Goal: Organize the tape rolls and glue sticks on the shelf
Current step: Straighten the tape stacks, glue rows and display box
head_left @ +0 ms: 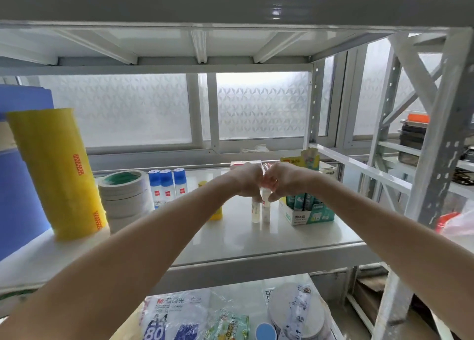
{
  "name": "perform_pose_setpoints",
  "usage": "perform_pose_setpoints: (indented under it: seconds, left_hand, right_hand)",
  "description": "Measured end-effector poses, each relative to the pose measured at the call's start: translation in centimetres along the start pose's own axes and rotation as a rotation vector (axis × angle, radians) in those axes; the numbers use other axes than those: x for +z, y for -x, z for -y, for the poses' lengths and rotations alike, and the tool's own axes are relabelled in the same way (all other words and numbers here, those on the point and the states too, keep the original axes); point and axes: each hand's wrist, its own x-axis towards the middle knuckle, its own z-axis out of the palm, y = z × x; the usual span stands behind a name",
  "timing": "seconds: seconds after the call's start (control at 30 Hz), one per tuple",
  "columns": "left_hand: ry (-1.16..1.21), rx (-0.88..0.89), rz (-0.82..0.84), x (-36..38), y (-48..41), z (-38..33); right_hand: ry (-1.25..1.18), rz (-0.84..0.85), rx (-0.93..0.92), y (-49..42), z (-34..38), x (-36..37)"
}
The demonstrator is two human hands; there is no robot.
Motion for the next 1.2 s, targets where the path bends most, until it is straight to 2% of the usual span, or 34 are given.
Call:
perform_pose_setpoints:
  seconds: [0.13, 0.23, 0.4, 0.6, 0.7, 0.87, 1.07, 1.2]
  left_hand:
    - [-0.023, -0.04, 0.039, 1.0, -0.6, -0.2]
    - [-0.068, -0.068, 0.144, 1.3, -0.5, 0.0]
    - [-0.149, 0.054, 0.211, 1.0, 0.4, -0.3]
    - [-0.131, 0.076, 0.278, 1.9, 0.4, 0.0]
    - [-0.069, -0.013, 0.217, 1.5, -0.2, 0.9]
    - [0.246, -0.122, 0.127, -0.7, -0.6, 1.9]
    - [0.321, -0.167, 0.023, -0.7, -0.3, 2.6]
    - [0.373, -0.165, 0.06, -0.5, -0.1, 2.7]
  right_hand:
    - [0.012, -0.019, -0.02, -0.7, 0.0, 1.4]
    - [-0.014, -0.011, -0.011, -1.0, 0.3, 1.9]
    - [-0.019, -0.011, 0.014, -0.9, 0.7, 2.1]
    - [-0.071, -0.026, 0.03, -0.5, 0.7, 2.1]
    - [-0.113, -0.018, 0.047, -0.4, 0.5, 2.2]
    - [-0.247, 0.0, 0.079, -0.2, 0.5, 2.1]
    - [-0.368, 0.029, 0.079, -0.7, 1.1, 2.1]
    - [-0.387, 0.007, 0.043, -1.2, 1.6, 2.2]
